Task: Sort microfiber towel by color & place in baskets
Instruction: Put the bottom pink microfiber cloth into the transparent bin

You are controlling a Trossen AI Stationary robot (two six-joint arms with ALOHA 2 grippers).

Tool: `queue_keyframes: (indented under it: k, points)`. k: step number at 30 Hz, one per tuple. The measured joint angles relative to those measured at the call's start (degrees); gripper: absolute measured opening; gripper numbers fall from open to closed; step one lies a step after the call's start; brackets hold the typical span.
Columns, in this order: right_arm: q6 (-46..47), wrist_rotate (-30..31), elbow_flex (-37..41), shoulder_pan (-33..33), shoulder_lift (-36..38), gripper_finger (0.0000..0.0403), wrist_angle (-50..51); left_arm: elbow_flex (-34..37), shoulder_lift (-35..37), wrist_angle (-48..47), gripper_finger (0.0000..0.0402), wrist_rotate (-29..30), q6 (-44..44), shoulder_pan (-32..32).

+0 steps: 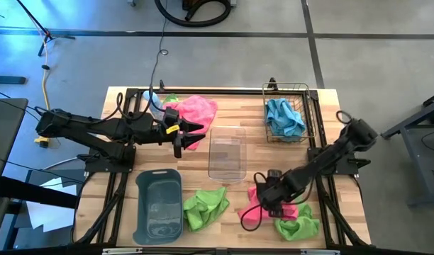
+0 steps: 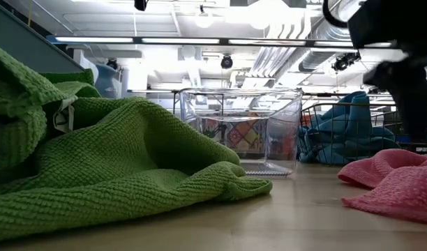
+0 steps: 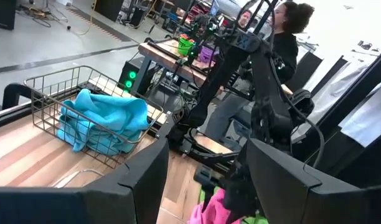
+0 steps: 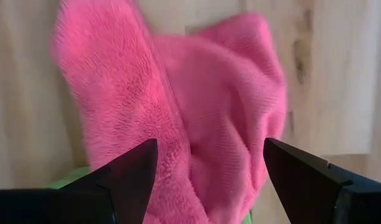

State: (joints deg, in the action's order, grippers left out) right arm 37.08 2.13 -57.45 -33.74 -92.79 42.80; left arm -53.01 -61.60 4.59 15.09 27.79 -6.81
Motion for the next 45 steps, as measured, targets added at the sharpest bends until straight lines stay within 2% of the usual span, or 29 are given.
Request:
queue_keyframes:
  k: [12, 16, 18, 20, 22, 26, 28, 32, 36, 45]
  points:
    - [0.28, -0.29, -0.34, -0.54, -10.88, 0.0288, -5.31, 0.00, 0.00, -0.10, 0.0205, -0.13, -1.97, 0.00]
    - [0.37, 0.86, -0.50, -0.62, -12.07, 0.0285, -4.70, 0.01, 0.00, -0.10, 0.0205, -0.13, -2.10, 0.02]
    - [0.31, 1.42, -0.50, -0.65, -12.13, 0.0271, -4.60, 0.01, 0.00, -0.10, 0.0205, -0.13, -2.12, 0.02]
    - [0.36, 1.81, -0.50, -0.70, -12.15, 0.0240, -4.32, 0.00, 0.00, -0.08, 0.0205, -0.13, -2.10, 0.02]
    - [0.40, 1.97, -0.50, -0.65, -12.18, 0.0189, -4.34, 0.02, 0.00, -0.06, 0.0205, -0.13, -2.00, 0.02]
    - [0.30, 2.06, -0.67, -0.60, -12.20, 0.0045, -4.42, 0.02, 0.00, -0.05, 0.0205, -0.13, -1.97, 0.02]
    - [0.10, 1.84, -1.31, -0.52, -11.88, 0.0017, -3.86, 0.00, 0.00, -0.05, 0.0205, -0.13, -1.95, 0.02]
    - [0.70, 3.01, -3.46, -0.36, -9.95, 0.0006, -0.93, 0.00, 0.00, -0.04, 0.0205, -0.12, -2.00, 0.02]
    - [1.26, 3.29, -5.00, -0.30, -4.99, 0.0003, 2.30, 0.01, 0.27, 0.02, 0.0205, -0.11, -2.95, 0.02]
    - [2.86, 5.42, -4.94, -0.32, 12.70, 0.0001, 10.74, 0.00, 4.34, 0.02, 0.0205, 2.55, -5.95, 0.04]
